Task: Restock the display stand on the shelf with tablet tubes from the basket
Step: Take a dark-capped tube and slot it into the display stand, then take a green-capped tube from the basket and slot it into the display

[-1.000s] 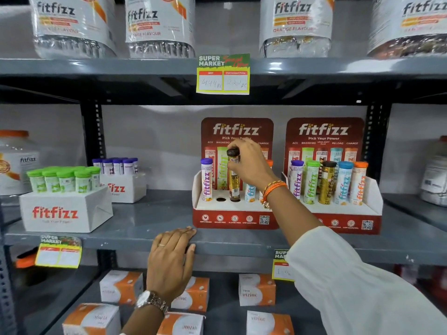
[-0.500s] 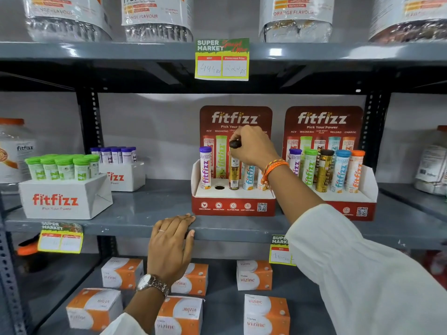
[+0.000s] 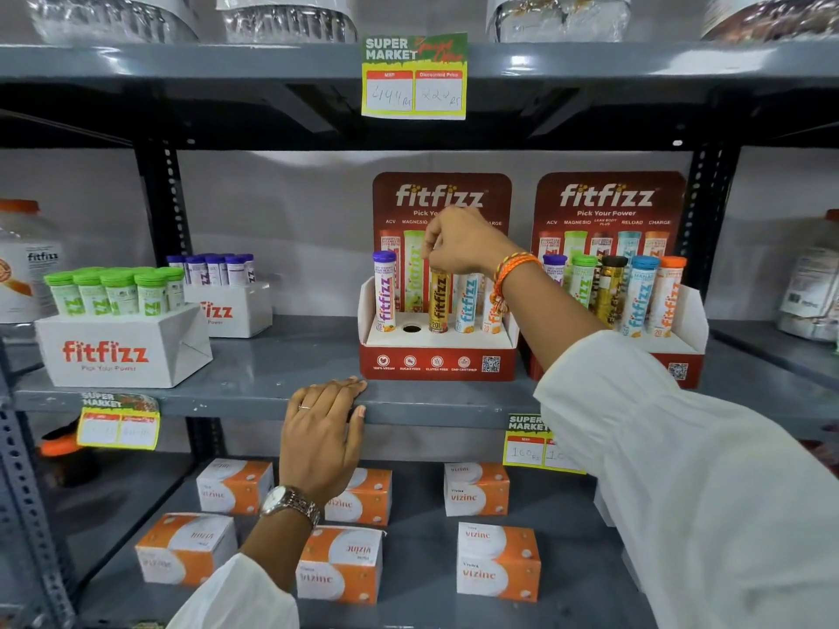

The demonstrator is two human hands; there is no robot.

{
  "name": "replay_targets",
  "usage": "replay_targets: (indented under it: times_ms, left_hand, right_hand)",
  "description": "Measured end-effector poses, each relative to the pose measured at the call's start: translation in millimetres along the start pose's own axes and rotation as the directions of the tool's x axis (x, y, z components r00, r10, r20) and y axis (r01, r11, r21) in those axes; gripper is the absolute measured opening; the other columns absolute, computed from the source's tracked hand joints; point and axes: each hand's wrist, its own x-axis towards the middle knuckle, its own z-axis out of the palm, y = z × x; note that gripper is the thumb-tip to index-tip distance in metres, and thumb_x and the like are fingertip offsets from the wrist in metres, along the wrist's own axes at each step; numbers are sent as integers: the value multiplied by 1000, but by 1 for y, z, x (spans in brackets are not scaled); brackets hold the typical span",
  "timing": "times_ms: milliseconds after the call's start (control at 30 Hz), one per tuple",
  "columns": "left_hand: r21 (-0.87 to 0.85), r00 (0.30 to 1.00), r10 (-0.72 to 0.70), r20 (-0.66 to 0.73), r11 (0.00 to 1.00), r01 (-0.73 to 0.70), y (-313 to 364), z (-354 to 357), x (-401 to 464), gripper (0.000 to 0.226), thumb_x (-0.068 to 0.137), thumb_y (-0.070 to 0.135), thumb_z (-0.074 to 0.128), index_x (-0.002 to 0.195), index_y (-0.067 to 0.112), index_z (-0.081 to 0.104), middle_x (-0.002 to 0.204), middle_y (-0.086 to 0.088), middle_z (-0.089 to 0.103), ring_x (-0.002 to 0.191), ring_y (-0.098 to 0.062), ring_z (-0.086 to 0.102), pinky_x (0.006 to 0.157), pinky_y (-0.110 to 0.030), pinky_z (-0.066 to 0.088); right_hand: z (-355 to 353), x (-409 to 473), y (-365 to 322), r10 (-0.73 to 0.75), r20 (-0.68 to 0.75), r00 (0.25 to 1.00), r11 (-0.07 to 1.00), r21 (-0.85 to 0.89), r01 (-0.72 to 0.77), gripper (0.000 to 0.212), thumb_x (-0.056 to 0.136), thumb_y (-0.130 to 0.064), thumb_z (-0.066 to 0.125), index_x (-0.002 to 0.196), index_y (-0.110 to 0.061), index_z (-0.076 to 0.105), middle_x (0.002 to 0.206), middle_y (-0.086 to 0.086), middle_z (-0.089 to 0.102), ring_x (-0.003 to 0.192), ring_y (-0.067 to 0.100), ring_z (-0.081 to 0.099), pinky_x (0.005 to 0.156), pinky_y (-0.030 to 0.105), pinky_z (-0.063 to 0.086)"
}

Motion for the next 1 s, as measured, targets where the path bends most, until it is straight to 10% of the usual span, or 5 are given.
replay_targets:
  times_ms: [267,433,800,1000]
  left_hand:
    - [1,1000,4,14,1000,-4,0,-3,1,41,99,36,40,125,17,66,122,-1,70,110,-21,62,106,-40,36]
    - [-4,1000,-1,26,1000,1,0,-2,0,42,100,38,38,126,18,66,123,-1,70,111,-22,63,107,-42,38]
    - [-37,996,-36,77,999,39,5,-30,-23,50,100,44,39,144,23,52,148,5,54,138,-17,46,118,-37,23]
    - [-4,974,-219,58,976,220,-18,-61,-116,49,98,41,44,144,23,51,151,8,50,141,-18,45,117,-40,28]
  right_hand:
    - [8,4,1,3,-4,1000,994,-114,-4,25,81,-2,77,101,-16,71,119,8,63,108,26,63,93,43,56]
    - [11,7,4,34,-38,999,984,-175,-41,22,82,-7,75,100,-18,68,114,3,63,119,25,53,113,60,28]
    - [14,-15,-17,-76,-175,982,997,-12,75,45,83,-20,76,125,-19,61,126,3,64,123,25,55,107,49,40]
    - [69,-51,-76,-295,-297,908,900,233,368,22,77,-31,69,99,-29,69,97,-12,73,97,11,68,94,47,51]
